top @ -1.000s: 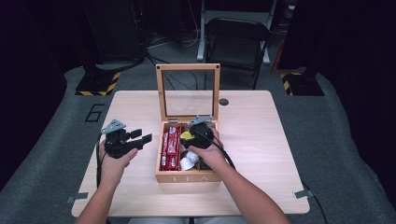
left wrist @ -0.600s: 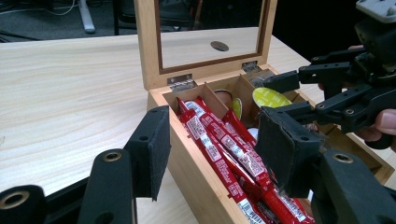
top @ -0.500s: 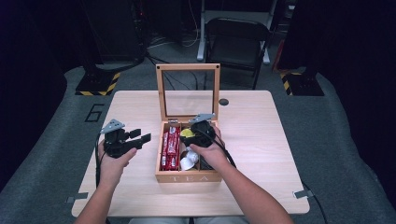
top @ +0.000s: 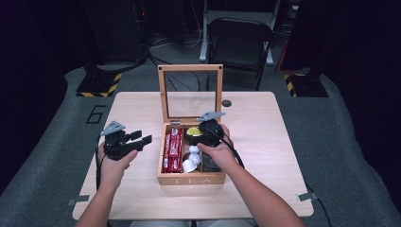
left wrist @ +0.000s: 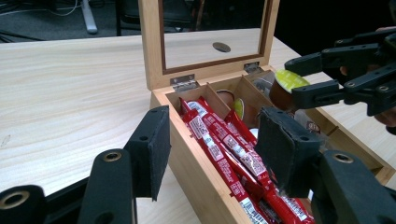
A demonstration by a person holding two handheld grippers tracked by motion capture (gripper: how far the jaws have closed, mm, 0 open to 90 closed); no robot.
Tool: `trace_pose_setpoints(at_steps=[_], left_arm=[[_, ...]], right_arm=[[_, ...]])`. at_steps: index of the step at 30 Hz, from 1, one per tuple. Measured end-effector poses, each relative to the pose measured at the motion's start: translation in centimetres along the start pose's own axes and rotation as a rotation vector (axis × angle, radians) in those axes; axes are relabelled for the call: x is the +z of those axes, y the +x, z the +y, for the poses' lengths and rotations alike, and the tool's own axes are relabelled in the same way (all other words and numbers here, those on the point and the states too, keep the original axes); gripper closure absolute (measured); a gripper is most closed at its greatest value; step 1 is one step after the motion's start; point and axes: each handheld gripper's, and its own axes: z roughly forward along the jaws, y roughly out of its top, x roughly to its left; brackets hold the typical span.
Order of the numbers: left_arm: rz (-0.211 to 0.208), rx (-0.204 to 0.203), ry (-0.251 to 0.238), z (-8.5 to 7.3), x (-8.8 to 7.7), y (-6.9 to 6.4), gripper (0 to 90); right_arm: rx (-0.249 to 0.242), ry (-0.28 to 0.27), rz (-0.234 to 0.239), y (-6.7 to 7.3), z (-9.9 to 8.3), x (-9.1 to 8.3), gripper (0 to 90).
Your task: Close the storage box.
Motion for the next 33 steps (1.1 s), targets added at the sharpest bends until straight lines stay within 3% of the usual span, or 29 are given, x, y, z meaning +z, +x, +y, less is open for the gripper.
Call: trace_pose_setpoints(at_steps=[33], left_arm=[[0.005, -0.005, -0.003, 0.0, -0.2, 0.1, 44.5]], right_arm=[[0.032, -0.044, -0.077, -3.5, -1.1, -4.8, 36.9]])
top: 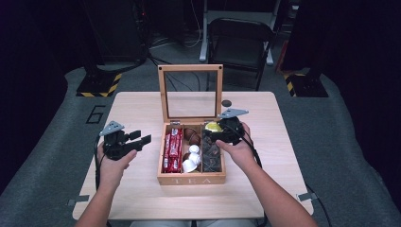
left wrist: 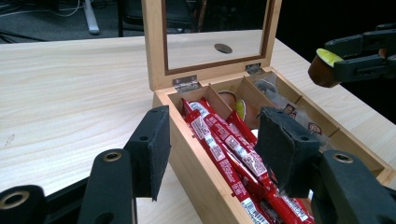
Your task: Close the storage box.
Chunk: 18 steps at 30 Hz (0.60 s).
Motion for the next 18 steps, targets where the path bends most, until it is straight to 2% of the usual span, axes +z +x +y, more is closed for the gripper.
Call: trace_pose_setpoints(at_steps=[18], left_arm=[[0.001, -0.002, -0.001, 0.0, 0.1, 0.0, 44.4]], right_arm=[[0.029, -0.008, -0.053, -2.1, -0.6, -1.9, 36.9]])
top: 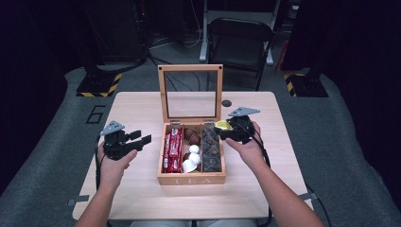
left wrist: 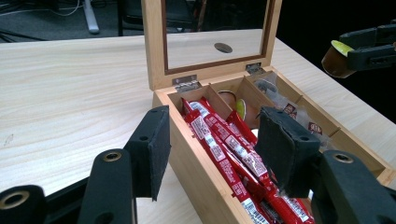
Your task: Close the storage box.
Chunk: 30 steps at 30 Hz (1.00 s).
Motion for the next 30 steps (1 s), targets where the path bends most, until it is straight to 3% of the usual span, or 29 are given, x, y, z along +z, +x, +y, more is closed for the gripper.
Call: trace_pose_setpoints(at_steps=[30], left_arm=[[0.001, -0.003, 0.002, -0.1, 0.1, 0.1, 44.5]], right_arm=[[0.028, 0.001, -0.069, -2.3, -1.5, -1.7, 36.9]])
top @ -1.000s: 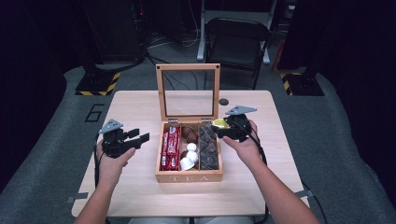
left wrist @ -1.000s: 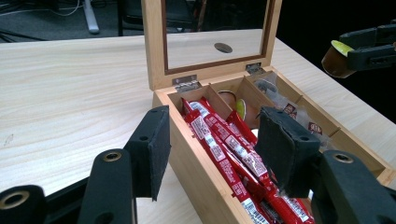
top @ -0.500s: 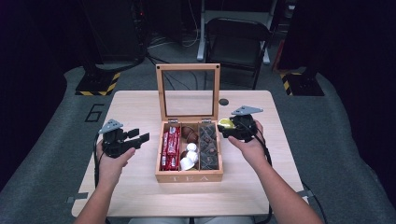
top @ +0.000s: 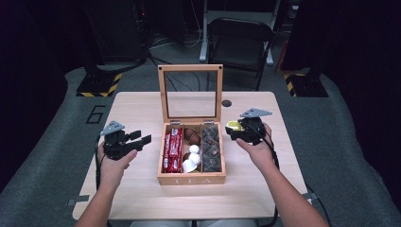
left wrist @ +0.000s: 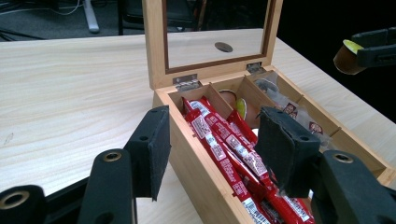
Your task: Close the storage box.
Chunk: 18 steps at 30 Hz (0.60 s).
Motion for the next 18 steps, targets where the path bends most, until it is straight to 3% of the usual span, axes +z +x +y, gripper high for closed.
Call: trace_pose_setpoints(at_steps=[18], left_arm=[[0.001, 0.003, 0.005, -0.1, 0.1, 0.0, 44.4]], right_arm=[[0.034, 0.028, -0.056, -1.8, -2.7, -0.3, 37.0]])
